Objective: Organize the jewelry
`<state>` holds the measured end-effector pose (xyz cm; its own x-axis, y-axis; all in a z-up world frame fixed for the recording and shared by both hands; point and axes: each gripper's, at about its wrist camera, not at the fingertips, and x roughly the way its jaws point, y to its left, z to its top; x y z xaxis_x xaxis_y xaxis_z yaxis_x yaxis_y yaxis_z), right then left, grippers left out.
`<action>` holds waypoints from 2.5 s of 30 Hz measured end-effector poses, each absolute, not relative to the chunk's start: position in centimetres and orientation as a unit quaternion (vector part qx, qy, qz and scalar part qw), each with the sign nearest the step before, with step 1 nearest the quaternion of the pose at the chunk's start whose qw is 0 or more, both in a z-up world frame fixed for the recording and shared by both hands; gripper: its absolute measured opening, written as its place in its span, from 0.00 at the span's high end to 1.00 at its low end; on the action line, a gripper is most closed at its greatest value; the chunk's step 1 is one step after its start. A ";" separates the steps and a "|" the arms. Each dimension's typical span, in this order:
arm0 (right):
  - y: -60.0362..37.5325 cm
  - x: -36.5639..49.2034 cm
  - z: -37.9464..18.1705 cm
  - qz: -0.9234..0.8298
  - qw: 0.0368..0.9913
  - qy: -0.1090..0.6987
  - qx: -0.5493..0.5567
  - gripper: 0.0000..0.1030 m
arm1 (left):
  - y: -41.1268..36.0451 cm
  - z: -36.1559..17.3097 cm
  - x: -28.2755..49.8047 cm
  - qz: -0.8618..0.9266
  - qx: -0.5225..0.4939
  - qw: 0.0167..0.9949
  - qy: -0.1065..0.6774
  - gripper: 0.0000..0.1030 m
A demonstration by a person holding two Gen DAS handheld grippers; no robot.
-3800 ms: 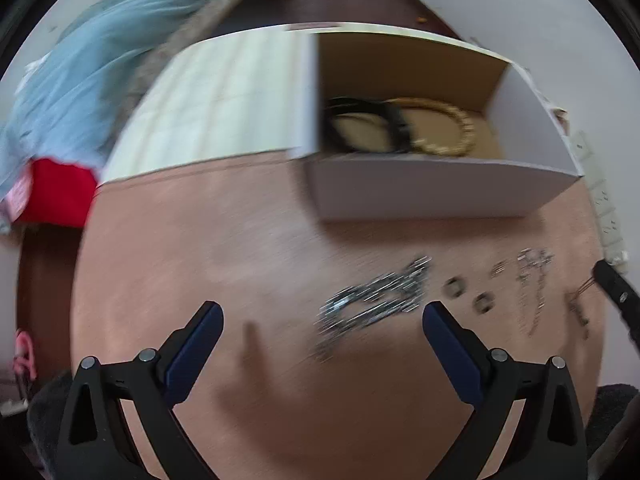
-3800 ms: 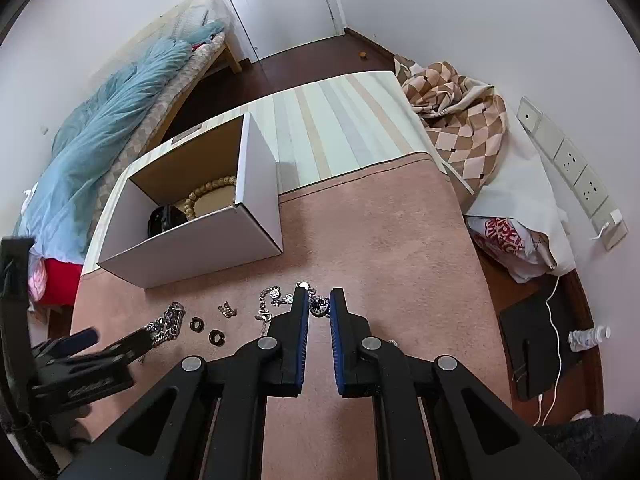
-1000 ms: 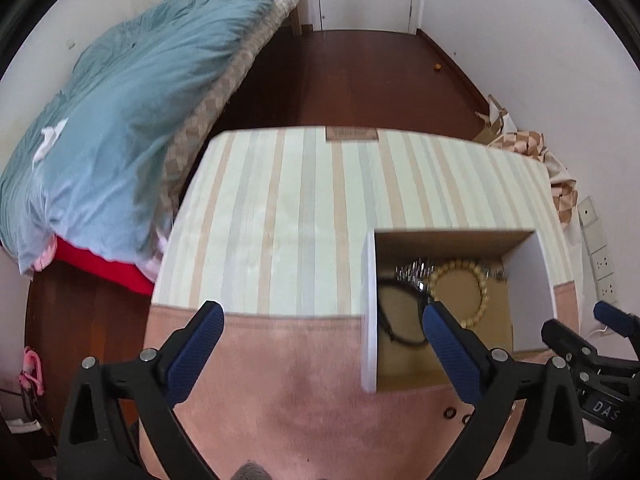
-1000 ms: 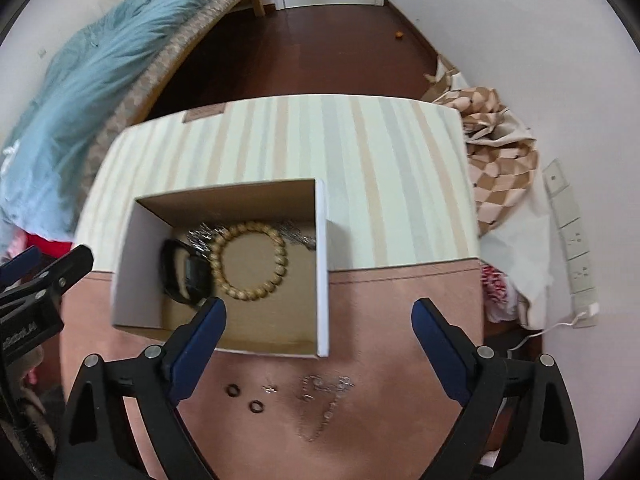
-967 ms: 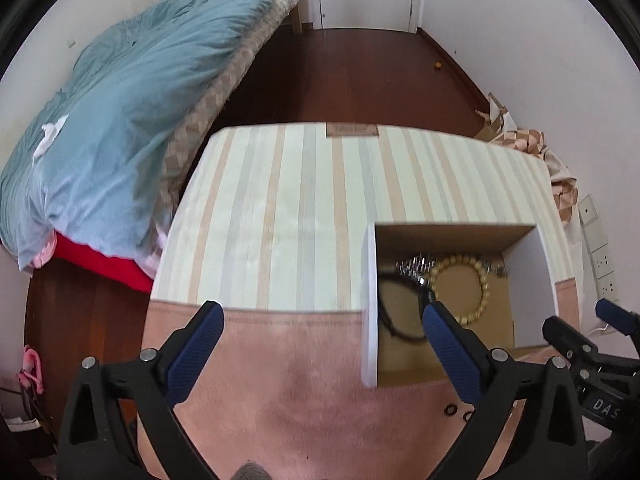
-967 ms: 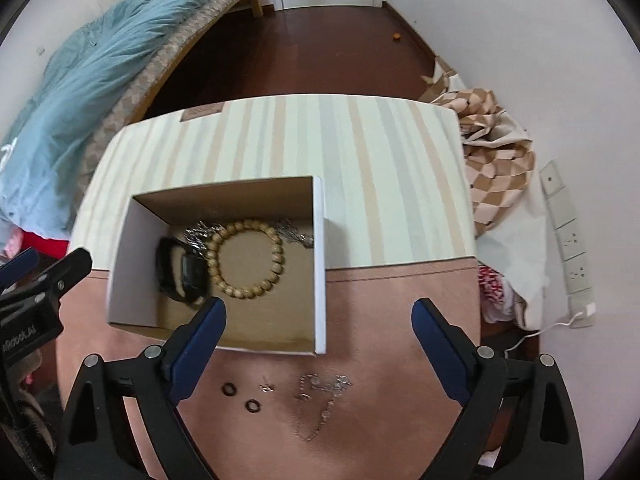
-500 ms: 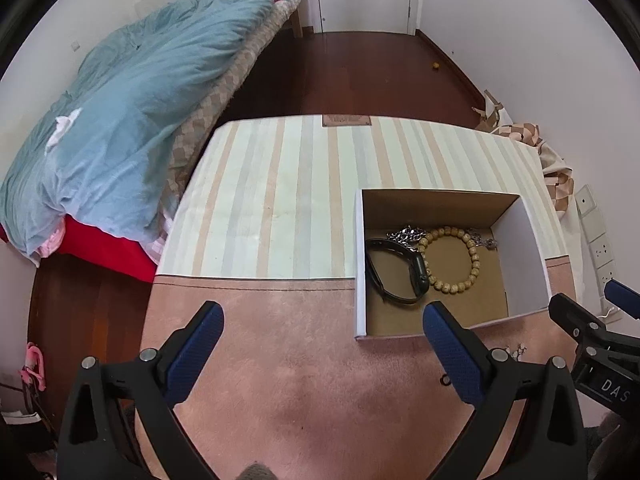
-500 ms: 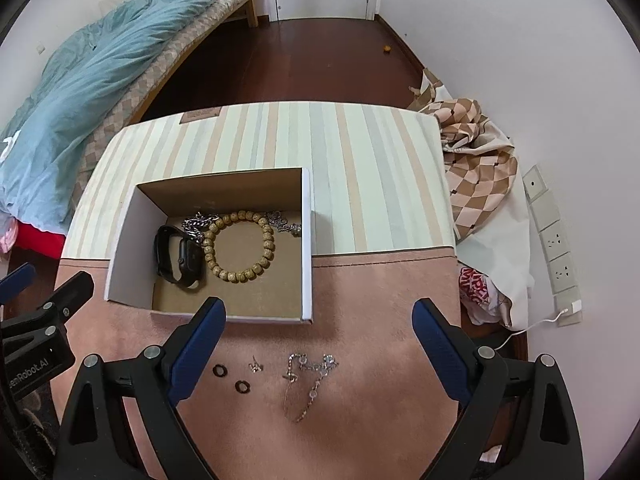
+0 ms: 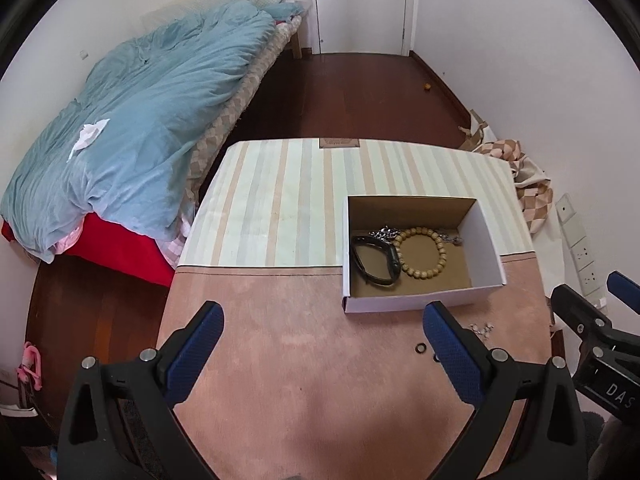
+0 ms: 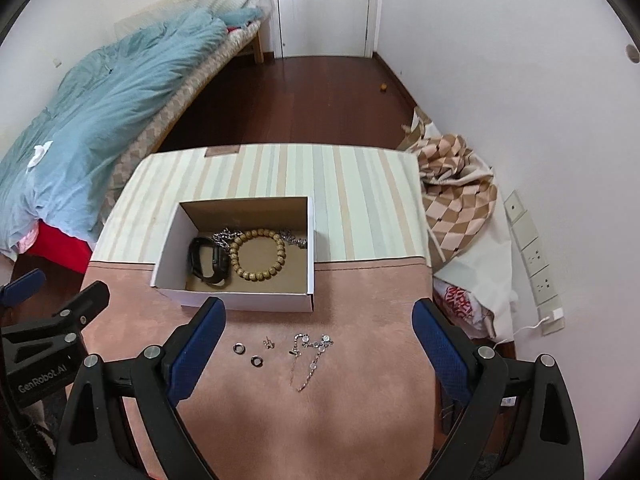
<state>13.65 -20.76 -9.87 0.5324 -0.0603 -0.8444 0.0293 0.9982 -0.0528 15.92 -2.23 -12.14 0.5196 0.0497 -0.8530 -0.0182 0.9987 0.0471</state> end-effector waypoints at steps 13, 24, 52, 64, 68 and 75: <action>-20.7 10.1 -7.7 -0.007 0.883 0.469 0.017 0.07 | -1.7 -10.3 12.8 0.032 0.016 0.878 0.477 0.01; -25.8 10.7 -20.6 -0.026 0.832 0.544 0.104 0.35 | -1.5 -20.8 12.9 0.078 0.030 0.836 0.543 0.01; -23.7 14.4 -26.6 -0.001 0.847 0.530 0.036 0.99 | -6.0 -24.8 16.7 0.050 0.049 0.822 0.566 0.01; -31.0 12.1 -23.4 -0.027 0.853 0.494 0.167 0.99 | -9.9 -25.3 17.2 -0.013 0.034 0.818 0.574 0.02; -32.1 11.8 -24.0 -0.037 0.849 0.496 0.178 0.99 | -12.3 -25.5 17.6 -0.048 0.046 0.821 0.567 0.12; -32.8 11.6 -24.3 -0.046 0.847 0.494 0.191 0.99 | -14.9 -26.8 18.3 -0.073 0.064 0.814 0.572 0.29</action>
